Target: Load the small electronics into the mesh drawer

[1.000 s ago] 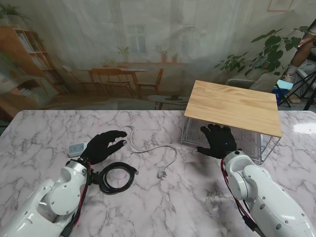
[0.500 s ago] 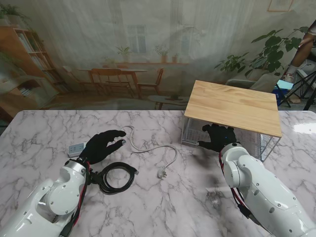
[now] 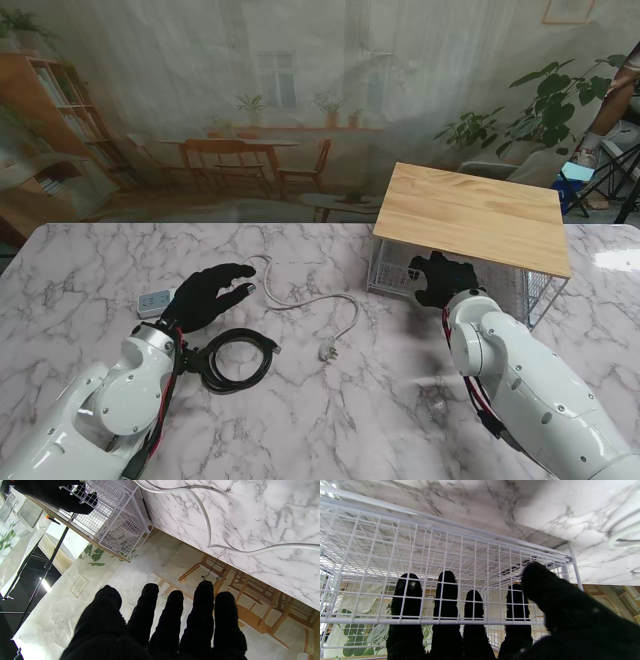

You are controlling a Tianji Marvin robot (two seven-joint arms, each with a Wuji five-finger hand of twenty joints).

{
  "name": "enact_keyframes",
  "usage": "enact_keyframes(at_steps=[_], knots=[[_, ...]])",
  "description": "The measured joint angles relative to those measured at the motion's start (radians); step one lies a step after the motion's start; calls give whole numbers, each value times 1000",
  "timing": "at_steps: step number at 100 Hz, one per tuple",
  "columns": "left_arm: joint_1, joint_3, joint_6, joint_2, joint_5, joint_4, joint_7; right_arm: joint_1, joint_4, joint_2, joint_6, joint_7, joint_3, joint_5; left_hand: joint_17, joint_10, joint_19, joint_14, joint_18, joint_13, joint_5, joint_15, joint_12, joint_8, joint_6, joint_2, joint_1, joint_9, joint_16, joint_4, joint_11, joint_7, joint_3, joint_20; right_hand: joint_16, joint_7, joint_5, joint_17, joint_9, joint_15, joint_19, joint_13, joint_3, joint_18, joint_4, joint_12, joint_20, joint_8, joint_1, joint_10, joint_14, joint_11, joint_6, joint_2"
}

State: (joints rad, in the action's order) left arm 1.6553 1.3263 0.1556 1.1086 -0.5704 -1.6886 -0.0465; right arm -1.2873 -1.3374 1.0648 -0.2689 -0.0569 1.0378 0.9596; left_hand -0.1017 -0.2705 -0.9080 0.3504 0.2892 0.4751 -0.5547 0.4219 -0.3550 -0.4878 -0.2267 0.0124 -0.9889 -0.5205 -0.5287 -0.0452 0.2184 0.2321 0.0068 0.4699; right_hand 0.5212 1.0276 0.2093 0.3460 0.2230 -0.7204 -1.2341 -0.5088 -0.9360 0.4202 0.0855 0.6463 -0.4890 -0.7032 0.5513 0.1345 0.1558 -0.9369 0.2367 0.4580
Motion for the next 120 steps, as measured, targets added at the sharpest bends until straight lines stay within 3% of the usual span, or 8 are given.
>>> enact_keyframes(at_steps=[20,45,62,78,102,120], knots=[[-2,-3,0,0,0,2,1,-13,-16,-1,4,-4,14,-8,0,0,0,0,0,0,0,0,0,0,0,0,0,0,0,0,0,0,0,0,40,49,44,72,39,-51,-8,-53,-107,-24,7,35,-35,-19,113,-12,-12,-44,25,22],[-4,-6,0,0,-1,4,2,-34,-50,-7,24,-39,17,7,0,0,0,0,0,0,0,0,0,0,0,0,0,0,0,0,0,0,0,0,42,103,86,164,77,-75,-108,-104,-128,-49,7,39,-81,-89,220,-11,-14,-51,62,20],[-4,-6,0,0,-3,5,2,-66,-102,-14,46,-82,39,37,0,0,0,0,0,0,0,0,0,0,0,0,0,0,0,0,0,0,0,0,42,100,110,197,102,-100,-124,-121,-142,-51,20,39,-83,-104,220,-10,-14,-62,34,34],[-6,-9,-1,-1,-3,6,4,-119,-172,-20,84,-125,79,79,0,0,0,0,0,0,0,0,0,0,0,0,0,0,0,0,0,0,0,0,42,88,121,216,114,-100,-124,-132,-143,-60,62,35,-83,-114,231,-10,-14,-67,11,36],[-7,-12,-4,-1,-3,7,8,-168,-220,-24,112,-130,105,79,0,0,0,0,0,0,0,0,0,0,0,0,0,0,0,0,0,0,0,0,41,87,126,249,142,-100,-129,-162,-159,-62,85,29,-78,-116,255,-10,-13,-69,-39,37],[-8,-14,-5,-1,-3,7,9,-191,-243,-25,117,-135,112,78,0,0,0,0,0,0,0,0,0,0,0,0,0,0,0,0,0,0,0,0,38,84,146,288,167,-99,-129,-189,-187,-86,113,29,-57,-125,266,-9,-3,-73,-51,76]])
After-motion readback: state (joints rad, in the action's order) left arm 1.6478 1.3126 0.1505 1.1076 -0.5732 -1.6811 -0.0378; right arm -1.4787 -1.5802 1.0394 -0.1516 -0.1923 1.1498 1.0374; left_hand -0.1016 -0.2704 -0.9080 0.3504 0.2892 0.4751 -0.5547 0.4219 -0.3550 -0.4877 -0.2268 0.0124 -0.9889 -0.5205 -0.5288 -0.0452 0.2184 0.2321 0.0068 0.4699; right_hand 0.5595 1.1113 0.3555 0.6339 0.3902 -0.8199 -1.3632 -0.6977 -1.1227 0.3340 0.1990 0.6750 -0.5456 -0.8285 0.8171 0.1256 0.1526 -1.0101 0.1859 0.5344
